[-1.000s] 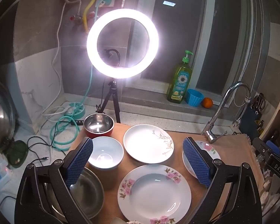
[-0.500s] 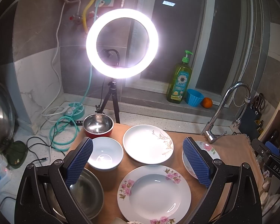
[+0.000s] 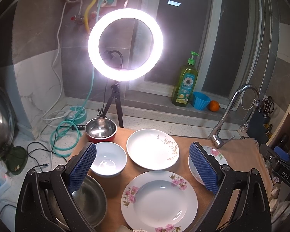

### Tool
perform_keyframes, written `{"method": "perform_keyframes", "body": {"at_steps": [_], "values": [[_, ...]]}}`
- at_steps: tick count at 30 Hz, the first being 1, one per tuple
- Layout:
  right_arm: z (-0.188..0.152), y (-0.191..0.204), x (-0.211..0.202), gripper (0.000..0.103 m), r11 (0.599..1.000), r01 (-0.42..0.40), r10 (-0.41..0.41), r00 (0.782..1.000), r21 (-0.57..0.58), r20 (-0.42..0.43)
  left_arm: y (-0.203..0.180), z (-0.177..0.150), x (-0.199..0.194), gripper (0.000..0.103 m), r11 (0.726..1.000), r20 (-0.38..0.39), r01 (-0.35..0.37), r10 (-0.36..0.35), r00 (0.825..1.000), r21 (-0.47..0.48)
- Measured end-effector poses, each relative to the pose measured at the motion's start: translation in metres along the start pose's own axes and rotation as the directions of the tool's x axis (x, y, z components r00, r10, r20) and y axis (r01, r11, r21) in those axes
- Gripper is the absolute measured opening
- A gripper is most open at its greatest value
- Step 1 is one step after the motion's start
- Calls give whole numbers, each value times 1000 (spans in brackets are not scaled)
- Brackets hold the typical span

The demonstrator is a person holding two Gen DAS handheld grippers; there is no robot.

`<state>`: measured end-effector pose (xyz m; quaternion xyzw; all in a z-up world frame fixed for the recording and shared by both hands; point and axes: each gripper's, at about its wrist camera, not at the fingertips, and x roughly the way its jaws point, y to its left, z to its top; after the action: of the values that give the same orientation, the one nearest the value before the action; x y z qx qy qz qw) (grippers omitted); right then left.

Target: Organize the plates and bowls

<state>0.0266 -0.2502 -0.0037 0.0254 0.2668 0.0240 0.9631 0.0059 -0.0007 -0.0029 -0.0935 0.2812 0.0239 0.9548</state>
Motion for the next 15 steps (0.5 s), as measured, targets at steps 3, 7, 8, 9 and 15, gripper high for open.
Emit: {"method": "perform_keyframes", "body": {"at_steps": [3,7,8,9,15], "values": [[2,1,0,103,1000,1,-1,1000,0,0,0,0,-1,97,1000,-1,1,-1,1000,-1],[11,4,-1,103,1000,1,-1,1000,-1,-2,0,0,1,97,1000,-1,1,-1,1000,-1],[13,5,-1,103,1000,1,-1,1000,0,-3,0,0,1,97,1000,-1,1,-1,1000,-1],[-1,2,3,103,1000,0,0,1000,0,-4,0,0,1,97,1000,-1,1,-1,1000,-2],[0,2,3,103,1000,1,-1,1000,-1,-5,1,0,1,97,1000,-1,1,-1,1000,0]]}}
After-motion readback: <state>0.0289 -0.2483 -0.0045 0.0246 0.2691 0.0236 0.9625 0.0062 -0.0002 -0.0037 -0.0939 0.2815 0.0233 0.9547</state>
